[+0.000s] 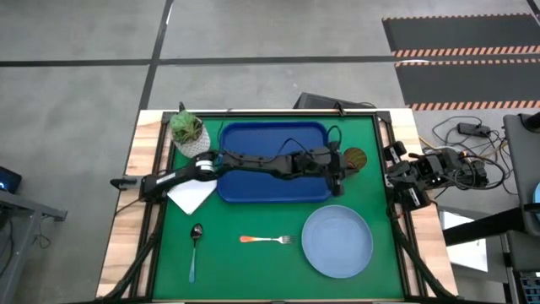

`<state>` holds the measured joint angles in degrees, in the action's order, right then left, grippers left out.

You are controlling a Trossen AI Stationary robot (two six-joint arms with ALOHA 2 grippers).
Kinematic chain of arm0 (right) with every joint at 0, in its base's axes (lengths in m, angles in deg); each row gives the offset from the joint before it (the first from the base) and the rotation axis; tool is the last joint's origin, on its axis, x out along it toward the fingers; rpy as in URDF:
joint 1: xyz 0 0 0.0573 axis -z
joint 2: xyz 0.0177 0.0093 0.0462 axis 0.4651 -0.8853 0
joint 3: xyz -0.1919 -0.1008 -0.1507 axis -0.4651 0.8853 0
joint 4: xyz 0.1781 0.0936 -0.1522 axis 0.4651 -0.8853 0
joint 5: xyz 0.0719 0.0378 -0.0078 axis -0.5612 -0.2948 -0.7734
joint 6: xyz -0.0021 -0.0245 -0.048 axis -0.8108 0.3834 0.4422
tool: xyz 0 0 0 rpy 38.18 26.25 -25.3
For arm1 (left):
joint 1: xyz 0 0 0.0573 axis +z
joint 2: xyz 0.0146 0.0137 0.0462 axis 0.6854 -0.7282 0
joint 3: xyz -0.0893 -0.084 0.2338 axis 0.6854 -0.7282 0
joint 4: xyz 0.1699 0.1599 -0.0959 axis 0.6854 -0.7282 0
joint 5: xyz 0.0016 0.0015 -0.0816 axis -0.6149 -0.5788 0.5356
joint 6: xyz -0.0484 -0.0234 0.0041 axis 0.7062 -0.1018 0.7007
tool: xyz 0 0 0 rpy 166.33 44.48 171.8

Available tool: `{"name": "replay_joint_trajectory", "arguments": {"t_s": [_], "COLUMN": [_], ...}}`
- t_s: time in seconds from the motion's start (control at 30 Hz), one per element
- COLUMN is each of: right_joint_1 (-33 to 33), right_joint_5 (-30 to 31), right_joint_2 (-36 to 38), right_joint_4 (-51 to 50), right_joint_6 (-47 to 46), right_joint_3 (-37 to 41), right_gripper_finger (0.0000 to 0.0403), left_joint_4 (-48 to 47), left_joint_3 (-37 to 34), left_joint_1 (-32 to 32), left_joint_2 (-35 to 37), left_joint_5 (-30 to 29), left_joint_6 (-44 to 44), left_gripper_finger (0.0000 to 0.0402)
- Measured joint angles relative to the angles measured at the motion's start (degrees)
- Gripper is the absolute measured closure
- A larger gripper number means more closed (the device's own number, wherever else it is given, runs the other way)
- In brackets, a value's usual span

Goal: Pick and place plate/cup/fork/spoon on tray
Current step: Put the red cup on the blue tray

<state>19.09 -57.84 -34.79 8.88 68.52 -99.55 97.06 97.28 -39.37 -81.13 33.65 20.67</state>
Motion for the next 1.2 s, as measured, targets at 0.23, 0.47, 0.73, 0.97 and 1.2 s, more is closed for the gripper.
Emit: {"name": "replay_joint_trajectory", "arguments": {"t_s": [0.23, 0.47, 0.73, 0.97, 1.2], "right_joint_1": [0.00, 0.00, 0.00, 0.00, 0.00], "right_joint_5": [0.02, 0.05, 0.07, 0.07, 0.07], "right_joint_2": [0.00, 0.00, 0.00, -0.07, -0.07], "right_joint_4": [-0.37, -0.39, -0.42, -0.55, -0.70], "right_joint_6": [-0.67, -0.82, -1.48, -1.86, -2.93], "right_joint_3": [0.02, 0.02, 0.02, 0.02, 0.04], "right_gripper_finger": [0.0394, 0.0394, 0.0394, 0.0394, 0.0394], "left_joint_4": [-5.70, -5.28, -5.42, -5.38, -6.06], "left_joint_3": [-0.08, -0.14, -0.47, -1.83, -1.98], "left_joint_1": [0.41, 1.60, 3.31, 4.58, 4.73], "left_joint_2": [0.36, 0.40, 0.02, -0.69, -0.69], "left_joint_5": [0.00, 0.29, 9.86, 8.78, 7.32], "left_joint_6": [-13.75, -16.25, -19.48, -17.70, -17.32], "left_gripper_finger": [0.0327, 0.0245, 0.0238, 0.0238, 0.0238]}}
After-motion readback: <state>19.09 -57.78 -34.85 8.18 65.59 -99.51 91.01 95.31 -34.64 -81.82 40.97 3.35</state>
